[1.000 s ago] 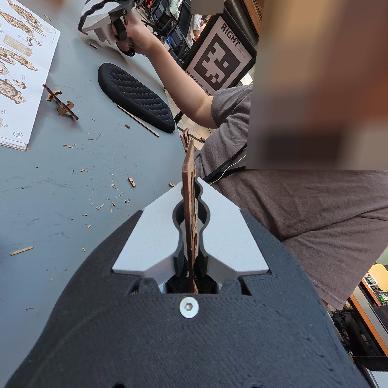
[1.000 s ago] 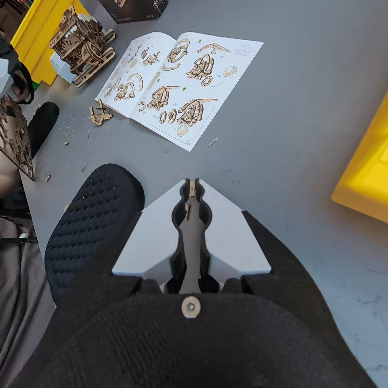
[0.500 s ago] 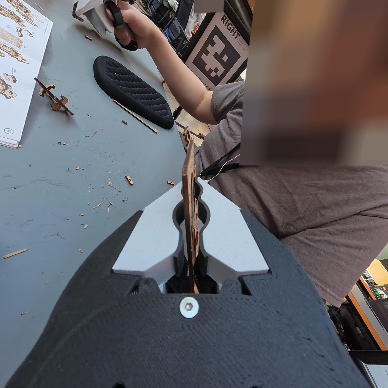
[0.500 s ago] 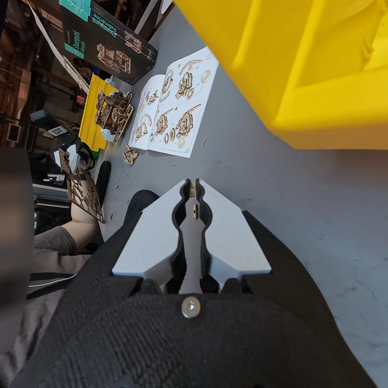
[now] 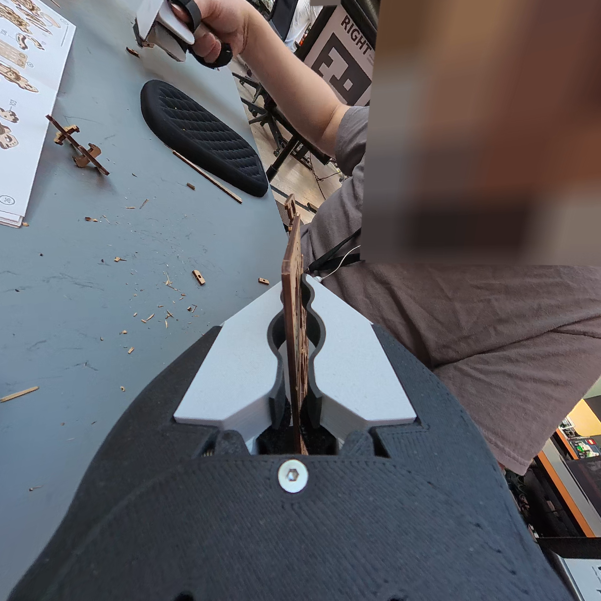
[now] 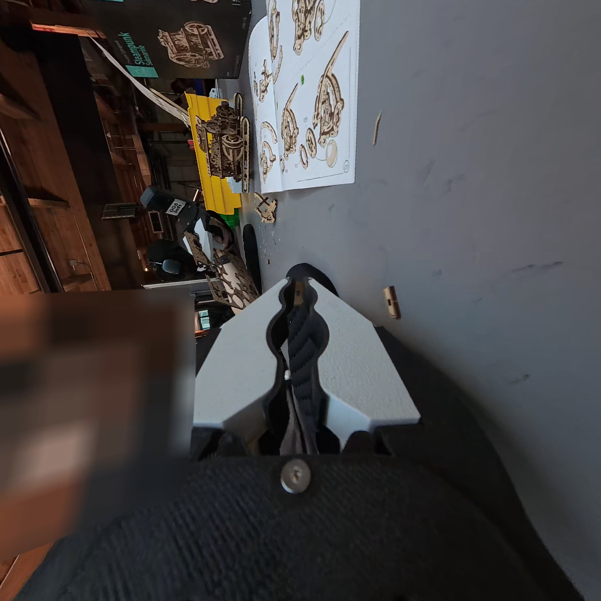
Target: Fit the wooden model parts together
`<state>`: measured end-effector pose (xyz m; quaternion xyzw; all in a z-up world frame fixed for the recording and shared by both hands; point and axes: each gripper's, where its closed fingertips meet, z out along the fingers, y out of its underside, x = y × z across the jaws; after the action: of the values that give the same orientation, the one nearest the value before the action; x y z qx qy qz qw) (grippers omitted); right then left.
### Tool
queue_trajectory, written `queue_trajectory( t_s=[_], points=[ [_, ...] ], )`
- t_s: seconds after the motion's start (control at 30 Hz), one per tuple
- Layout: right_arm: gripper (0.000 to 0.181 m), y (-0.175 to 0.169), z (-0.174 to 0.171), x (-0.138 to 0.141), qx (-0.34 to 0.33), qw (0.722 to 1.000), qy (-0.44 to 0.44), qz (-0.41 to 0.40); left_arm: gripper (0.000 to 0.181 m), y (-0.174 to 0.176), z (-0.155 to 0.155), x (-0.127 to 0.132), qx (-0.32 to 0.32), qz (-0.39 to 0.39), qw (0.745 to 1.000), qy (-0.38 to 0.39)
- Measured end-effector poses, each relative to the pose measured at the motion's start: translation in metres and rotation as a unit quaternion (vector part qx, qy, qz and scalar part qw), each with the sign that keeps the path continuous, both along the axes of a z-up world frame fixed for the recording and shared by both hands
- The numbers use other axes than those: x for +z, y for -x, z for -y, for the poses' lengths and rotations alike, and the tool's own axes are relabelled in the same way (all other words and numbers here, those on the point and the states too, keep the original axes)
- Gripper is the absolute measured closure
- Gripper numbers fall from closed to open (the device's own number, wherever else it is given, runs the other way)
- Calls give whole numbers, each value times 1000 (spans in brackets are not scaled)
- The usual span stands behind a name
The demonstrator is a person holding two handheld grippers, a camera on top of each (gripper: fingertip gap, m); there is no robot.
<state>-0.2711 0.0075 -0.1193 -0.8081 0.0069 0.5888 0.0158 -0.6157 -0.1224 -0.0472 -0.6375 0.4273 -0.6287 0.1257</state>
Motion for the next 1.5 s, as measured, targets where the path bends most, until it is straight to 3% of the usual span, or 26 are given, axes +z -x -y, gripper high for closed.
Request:
queue_trajectory(
  t_s=[0.3, 0.4, 0.53, 0.67, 0.73, 0.77, 0.87, 0.9, 0.93, 1.0, 1.03, 1.13, 1.23, 1.27, 1.5],
  points=[
    [178, 50, 42, 14, 6, 998, -34, -54, 181, -1, 2, 0, -4, -2, 1000, -3],
    [177, 46, 46, -4, 30, 995, -95, 6, 181, -1, 3, 1, -6, -1, 1000, -3],
    [173, 43, 45, -1, 31, 989, -143, 16, 181, -2, 4, 1, -8, -1, 1000, -6],
    [168, 36, 43, 4, 57, 958, -268, 88, 181, -2, 5, 1, -9, -2, 1000, -5],
    [161, 47, 56, 21, 101, 915, -380, 96, 181, -2, 4, 0, -8, -3, 1000, -5],
    [161, 50, 65, 22, 137, 879, -440, 126, 181, -2, 4, 0, -8, -4, 1000, -4],
    [166, 50, 76, 10, 201, 725, -607, 254, 181, -2, 4, 0, -8, -3, 1000, -5],
    [171, 51, 76, 10, 198, 686, -641, 281, 181, -2, 4, 1, -8, -3, 1000, -5],
    [172, 52, 76, 9, 190, 664, -658, 299, 181, -2, 4, 0, -8, -4, 1000, -5],
    [168, 51, 69, 4, 164, 663, -652, 329, 181, -2, 4, 0, -8, -3, 1000, -4],
    [163, 48, 63, -2, 153, 677, -632, 345, 181, -2, 4, 0, -8, -3, 1000, -3],
    [167, 49, 57, -6, 112, 768, -558, 293, 181, -3, 4, -2, -10, -6, 1000, -1],
    [171, 50, 57, -9, 114, 813, -509, 257, 181, -3, 4, -2, -10, -7, 1000, -2],
    [166, 52, 59, -12, 124, 819, -501, 252, 181, -3, 5, -2, -10, -7, 1000, -2],
    [177, 54, 58, -14, 150, 797, -517, 275, 181, -3, 4, -3, -9, -9, 1000, -2]
  ],
)
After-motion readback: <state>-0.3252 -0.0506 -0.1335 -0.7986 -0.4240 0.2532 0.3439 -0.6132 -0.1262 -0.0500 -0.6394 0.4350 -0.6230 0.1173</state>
